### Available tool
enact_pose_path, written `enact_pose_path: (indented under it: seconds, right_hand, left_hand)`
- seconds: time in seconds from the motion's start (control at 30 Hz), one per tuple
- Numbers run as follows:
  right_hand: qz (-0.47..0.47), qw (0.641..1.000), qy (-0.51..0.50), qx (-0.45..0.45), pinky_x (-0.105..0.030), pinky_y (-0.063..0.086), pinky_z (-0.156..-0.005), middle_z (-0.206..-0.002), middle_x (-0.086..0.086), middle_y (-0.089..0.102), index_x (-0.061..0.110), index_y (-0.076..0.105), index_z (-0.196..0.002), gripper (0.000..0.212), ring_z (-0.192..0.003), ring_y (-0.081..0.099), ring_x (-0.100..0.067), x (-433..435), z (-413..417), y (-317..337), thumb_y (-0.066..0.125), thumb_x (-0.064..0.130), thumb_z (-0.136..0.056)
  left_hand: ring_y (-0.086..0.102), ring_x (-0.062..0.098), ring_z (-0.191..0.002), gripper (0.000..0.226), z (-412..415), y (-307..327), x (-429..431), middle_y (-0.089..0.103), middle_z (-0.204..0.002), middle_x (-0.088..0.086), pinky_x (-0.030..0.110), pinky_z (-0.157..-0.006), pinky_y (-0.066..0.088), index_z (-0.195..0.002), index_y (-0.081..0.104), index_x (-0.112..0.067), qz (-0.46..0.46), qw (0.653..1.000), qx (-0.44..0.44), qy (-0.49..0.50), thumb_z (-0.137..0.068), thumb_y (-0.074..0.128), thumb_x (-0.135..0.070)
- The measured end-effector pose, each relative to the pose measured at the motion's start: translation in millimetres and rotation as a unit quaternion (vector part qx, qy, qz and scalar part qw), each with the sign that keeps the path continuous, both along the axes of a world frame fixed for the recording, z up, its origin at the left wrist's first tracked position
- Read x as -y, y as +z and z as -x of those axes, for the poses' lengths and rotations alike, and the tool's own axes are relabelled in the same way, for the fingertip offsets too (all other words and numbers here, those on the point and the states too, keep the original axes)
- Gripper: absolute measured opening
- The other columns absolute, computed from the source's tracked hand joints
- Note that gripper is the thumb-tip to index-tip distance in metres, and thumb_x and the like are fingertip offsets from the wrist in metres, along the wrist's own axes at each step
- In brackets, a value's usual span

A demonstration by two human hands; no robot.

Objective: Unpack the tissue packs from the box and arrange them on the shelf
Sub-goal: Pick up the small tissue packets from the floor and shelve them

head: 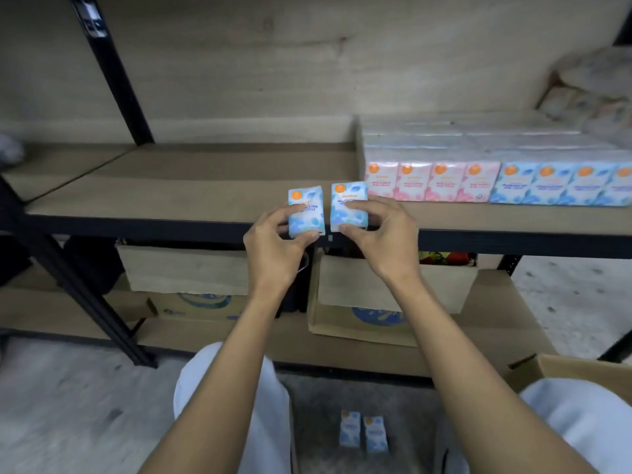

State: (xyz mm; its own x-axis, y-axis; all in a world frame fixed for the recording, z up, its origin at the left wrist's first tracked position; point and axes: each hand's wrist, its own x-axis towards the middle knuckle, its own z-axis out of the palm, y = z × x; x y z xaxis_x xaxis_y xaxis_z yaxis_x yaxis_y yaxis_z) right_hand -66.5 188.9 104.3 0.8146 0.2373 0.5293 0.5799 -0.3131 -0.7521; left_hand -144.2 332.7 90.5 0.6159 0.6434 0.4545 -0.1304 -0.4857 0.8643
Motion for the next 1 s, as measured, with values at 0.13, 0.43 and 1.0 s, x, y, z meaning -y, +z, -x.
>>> enact_pose_path:
  seconds: [0.13, 0.43, 1.0]
  right_hand:
    - [0.018, 0.999, 0.020, -0.018, -0.034, 0.052, -0.091, -0.112, 0.000, 0.066, 0.022, 0.073, -0.102, 0.035, -0.100, 0.062, -0.013, -16.2, -22.8, 6.5, 0.082, 0.019, -0.068]
    - [0.103, 0.994, 0.013, -0.039, -0.031, 0.047, -0.096, -0.114, -0.001, 0.066, 0.019, 0.072, -0.107, 0.034, -0.097, 0.058, -0.013, -37.1, -44.2, 11.5, 0.078, 0.023, -0.074]
    - [0.207, 0.978, 0.012, -0.008, -0.024, 0.034, -0.104, -0.129, -0.008, 0.058, 0.014, 0.065, -0.120, 0.041, -0.120, 0.050, -0.021, -69.6, -62.9, 24.3, 0.071, 0.021, -0.080]
  left_hand:
    - [0.067, 0.001, -0.078, 0.043, -21.7, 11.7, -15.5, 0.072, -0.095, -0.003, 0.018, -0.079, 0.054, -0.102, 0.071, -0.024, -0.013, 0.998, -0.064, -0.005, -0.063, 0.088, -0.017]
    - [0.064, 0.007, -0.087, 0.043, -47.9, 31.0, -41.9, 0.069, -0.097, -0.005, 0.013, -0.081, 0.045, -0.104, 0.070, -0.023, -0.043, 0.986, -0.158, -0.029, -0.065, 0.087, -0.017]
    - [0.058, 0.008, -0.082, 0.042, -73.0, 42.4, -65.6, 0.069, -0.100, 0.000, 0.004, -0.068, 0.034, -0.109, 0.071, -0.020, -0.061, 0.978, -0.200, -0.025, -0.069, 0.085, -0.018]
